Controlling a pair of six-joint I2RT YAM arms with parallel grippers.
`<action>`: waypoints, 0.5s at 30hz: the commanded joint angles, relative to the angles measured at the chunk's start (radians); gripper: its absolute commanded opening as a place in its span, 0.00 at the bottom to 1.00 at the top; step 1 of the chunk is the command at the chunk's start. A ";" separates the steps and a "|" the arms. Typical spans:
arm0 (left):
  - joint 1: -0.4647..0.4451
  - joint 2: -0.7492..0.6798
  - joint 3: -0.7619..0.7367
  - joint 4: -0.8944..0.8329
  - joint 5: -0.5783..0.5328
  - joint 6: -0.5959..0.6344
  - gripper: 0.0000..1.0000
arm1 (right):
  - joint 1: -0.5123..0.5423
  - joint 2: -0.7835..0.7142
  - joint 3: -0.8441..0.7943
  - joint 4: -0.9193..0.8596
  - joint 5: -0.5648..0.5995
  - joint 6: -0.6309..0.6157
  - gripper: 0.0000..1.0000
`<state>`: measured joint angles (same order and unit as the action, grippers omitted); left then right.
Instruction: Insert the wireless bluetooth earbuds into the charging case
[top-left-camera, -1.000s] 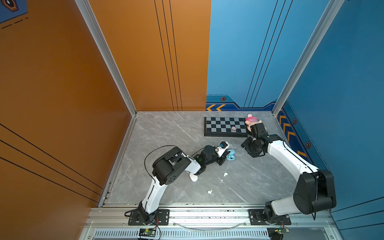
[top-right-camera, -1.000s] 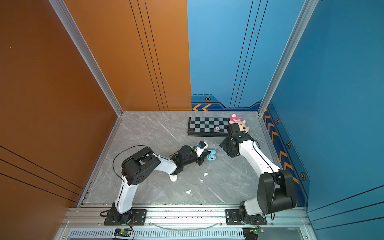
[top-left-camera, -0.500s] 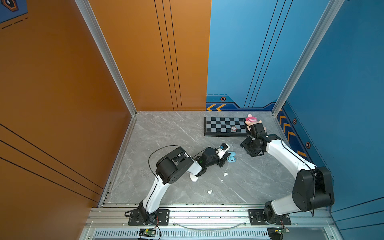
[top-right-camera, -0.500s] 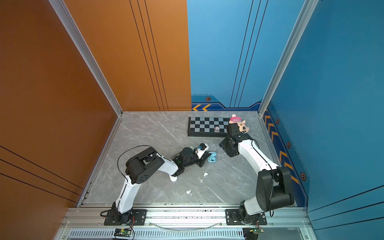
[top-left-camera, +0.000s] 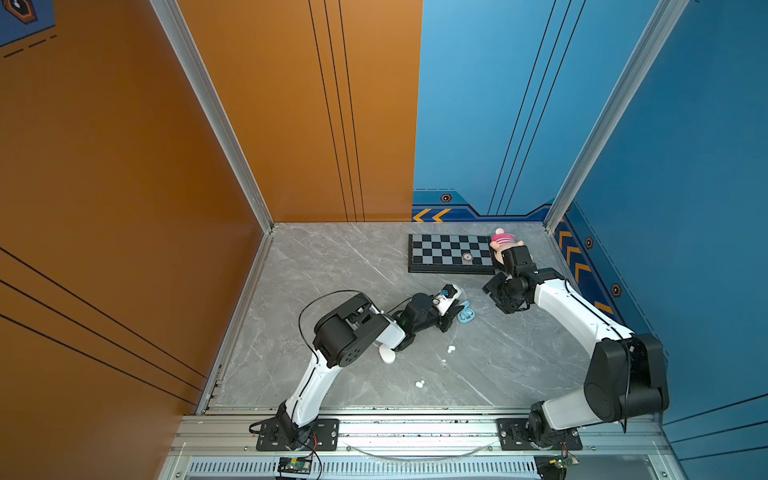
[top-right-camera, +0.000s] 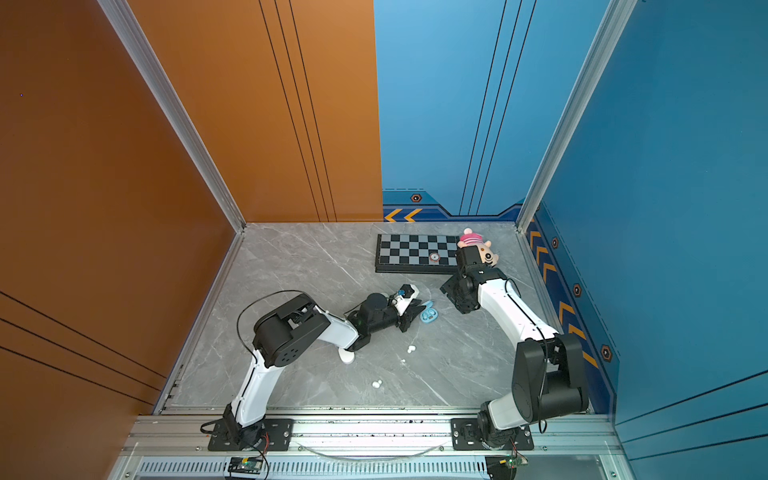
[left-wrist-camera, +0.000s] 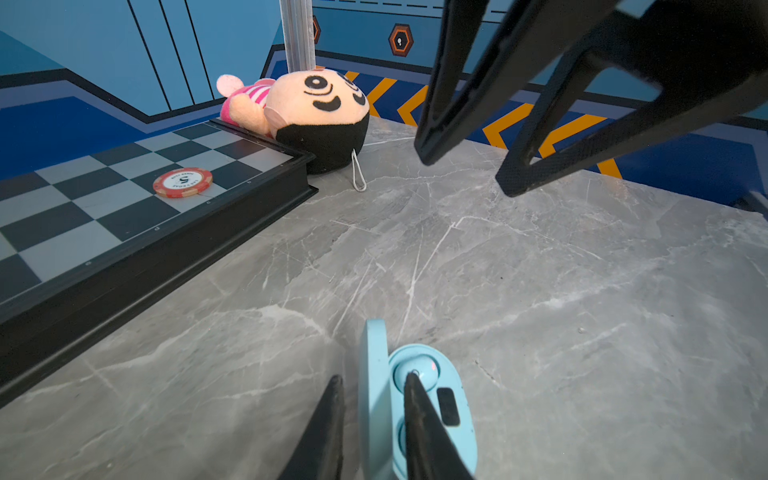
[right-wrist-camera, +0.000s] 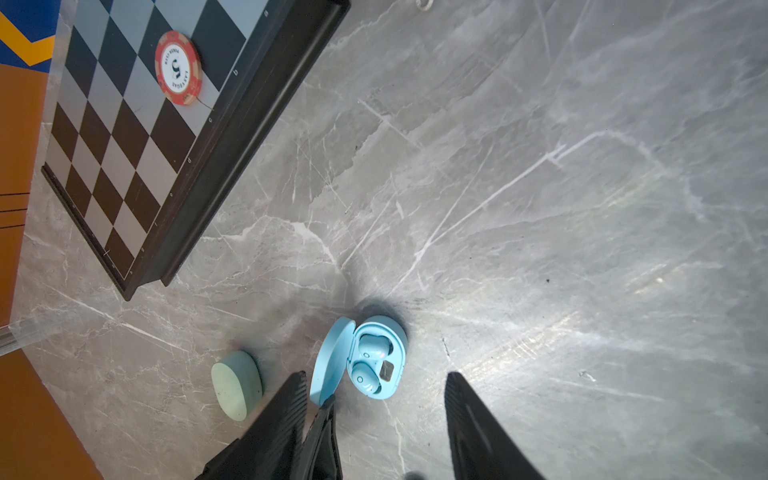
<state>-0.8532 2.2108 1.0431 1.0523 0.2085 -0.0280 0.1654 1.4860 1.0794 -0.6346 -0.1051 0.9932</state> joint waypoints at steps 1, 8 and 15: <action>0.001 -0.002 -0.001 0.018 -0.007 -0.018 0.28 | -0.010 0.001 -0.001 0.003 -0.007 -0.002 0.57; 0.032 -0.165 -0.124 0.018 0.000 -0.078 0.55 | -0.009 0.003 0.028 0.006 -0.064 -0.131 0.72; 0.106 -0.484 -0.329 -0.069 0.035 -0.141 0.98 | -0.005 0.089 0.071 -0.033 -0.096 -0.191 0.96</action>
<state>-0.7834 1.8336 0.7628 1.0348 0.2188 -0.1207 0.1627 1.5311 1.1198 -0.6357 -0.1829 0.8543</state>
